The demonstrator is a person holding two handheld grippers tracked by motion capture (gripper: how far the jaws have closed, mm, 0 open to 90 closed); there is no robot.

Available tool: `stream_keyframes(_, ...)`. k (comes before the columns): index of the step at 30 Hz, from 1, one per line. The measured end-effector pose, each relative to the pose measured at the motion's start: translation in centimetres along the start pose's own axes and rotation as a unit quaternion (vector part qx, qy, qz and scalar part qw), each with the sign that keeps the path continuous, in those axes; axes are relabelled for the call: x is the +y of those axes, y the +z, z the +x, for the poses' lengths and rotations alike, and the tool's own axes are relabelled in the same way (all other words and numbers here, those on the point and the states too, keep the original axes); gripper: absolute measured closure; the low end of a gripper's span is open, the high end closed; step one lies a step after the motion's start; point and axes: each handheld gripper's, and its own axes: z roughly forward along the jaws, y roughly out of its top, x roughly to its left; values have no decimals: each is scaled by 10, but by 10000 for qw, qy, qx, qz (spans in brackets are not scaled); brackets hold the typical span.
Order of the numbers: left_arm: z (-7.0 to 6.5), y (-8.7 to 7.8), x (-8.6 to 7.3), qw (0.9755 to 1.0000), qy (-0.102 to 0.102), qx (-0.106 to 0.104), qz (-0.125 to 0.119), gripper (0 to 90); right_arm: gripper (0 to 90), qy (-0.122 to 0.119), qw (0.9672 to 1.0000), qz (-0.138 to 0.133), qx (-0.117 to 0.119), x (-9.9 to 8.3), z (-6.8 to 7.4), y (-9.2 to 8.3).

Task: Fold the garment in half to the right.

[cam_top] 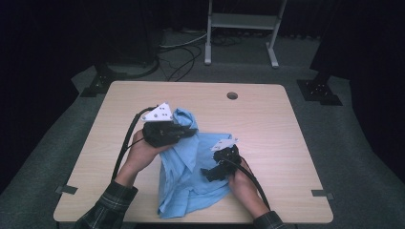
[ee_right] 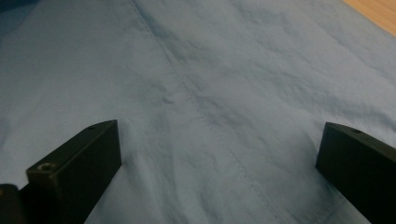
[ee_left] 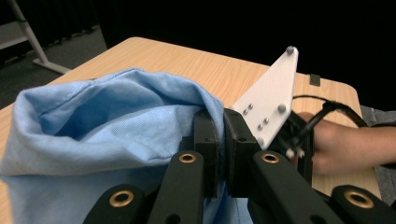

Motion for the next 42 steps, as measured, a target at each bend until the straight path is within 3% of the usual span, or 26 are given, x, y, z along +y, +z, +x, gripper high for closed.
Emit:
stream_keyframes(7,4,12,-4,9999,-115,-23,12,856,0,-104,9999,16,94,7,1,6)
stream_keyframes(9,6,12,-4,9999,-122,-24,3,856,0,-214,9995,40,218,6,-2,4)
stream_keyframes(11,7,10,-4,9999,-115,-10,6,856,0,-412,9987,132,281,1,-7,-4)
stream_keyframes(13,9,8,-6,9999,-139,-17,-6,856,19,-411,9989,105,202,-7,-16,-15)
stream_keyframes(18,10,5,-9,9998,-202,30,-20,856,42,-601,9972,29,454,-28,-31,-33)
stream_keyframes(23,10,6,-10,9998,-190,23,-19,856,49,-801,9934,-151,807,-32,-39,-45)
stream_keyframes(25,11,6,-10,9998,-186,20,-11,856,49,-834,9918,-129,963,-35,-42,-45)
stream_keyframes(28,11,6,-11,9998,-207,24,-18,856,41,-842,9916,26,977,-37,-44,-37)
stream_keyframes(33,11,8,-8,9998,-193,14,-35,856,0,-931,9909,15,976,-35,-39,-32)
stream_keyframes(42,7,20,0,9998,-178,-11,-25,855,0,-1052,9888,37,1055,-9,-26,-8)
